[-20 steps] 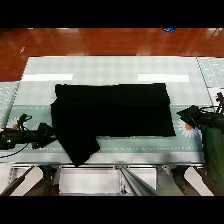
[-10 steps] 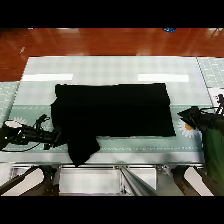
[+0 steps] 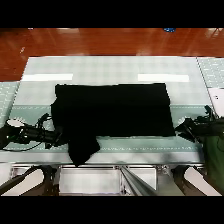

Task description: Fold the shirts.

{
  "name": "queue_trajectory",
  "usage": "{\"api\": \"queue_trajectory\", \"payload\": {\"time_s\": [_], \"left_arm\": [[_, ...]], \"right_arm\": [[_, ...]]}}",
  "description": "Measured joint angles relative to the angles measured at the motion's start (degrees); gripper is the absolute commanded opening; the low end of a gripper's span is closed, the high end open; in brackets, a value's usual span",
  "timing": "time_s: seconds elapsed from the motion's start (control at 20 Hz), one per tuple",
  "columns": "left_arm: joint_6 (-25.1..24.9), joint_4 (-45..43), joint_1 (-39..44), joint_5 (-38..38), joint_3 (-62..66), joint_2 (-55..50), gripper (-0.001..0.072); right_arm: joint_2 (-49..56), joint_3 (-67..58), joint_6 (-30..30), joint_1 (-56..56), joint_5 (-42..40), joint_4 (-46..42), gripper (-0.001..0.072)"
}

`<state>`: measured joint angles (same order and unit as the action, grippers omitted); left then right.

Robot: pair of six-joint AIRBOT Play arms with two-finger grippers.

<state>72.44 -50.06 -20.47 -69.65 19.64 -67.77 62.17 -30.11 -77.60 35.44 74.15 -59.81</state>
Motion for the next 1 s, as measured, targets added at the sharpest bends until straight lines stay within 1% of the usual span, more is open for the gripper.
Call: {"api": "queue_trajectory", "payload": {"time_s": [0.2,0.3,0.35,0.4,0.45,0.5,0.7,0.85,1.0], "left_arm": [[0.0,-0.1,0.0,0.0,0.0,0.0,0.0029],[0.0,-0.1,0.0,0.0,0.0,0.0,0.0029],[0.0,0.1,0.1,0.0,0.0,0.0,0.0029],[0.0,0.2,0.0,0.0,0.3,0.0,0.0029],[0.0,0.2,0.1,0.0,0.6,0.2,0.0029],[0.0,0.3,0.1,0.4,1.1,0.3,0.0029],[0.0,0.4,0.1,2.8,5.8,1.1,0.0029],[-1.0,4.2,0.1,0.4,11.0,1.6,0.0029],[-2.0,9.7,0.2,0.5,15.4,0.9,0.0029]], "right_arm": [[4.4,0.0,0.0,-0.7,0.2,-0.1,0.0408],[6.5,-0.1,0.7,-2.3,-0.6,1.7,0.0406],[7.3,-0.2,1.5,-3.3,-1.3,3.6,0.0391],[7.9,-0.5,2.2,-4.3,-2.8,5.4,0.0276],[8.3,-1.0,2.8,-5.1,-4.8,6.5,0.0084],[8.6,-1.6,3.1,-5.7,-6.1,7.3,0.0023],[9.0,-3.9,7.0,-6.9,-4.7,9.9,0.0023],[8.4,-5.2,8.8,-7.2,-3.8,10.7,0.0023],[8.2,-7.7,9.5,-7.4,-5.4,12.0,0.0023]]}}
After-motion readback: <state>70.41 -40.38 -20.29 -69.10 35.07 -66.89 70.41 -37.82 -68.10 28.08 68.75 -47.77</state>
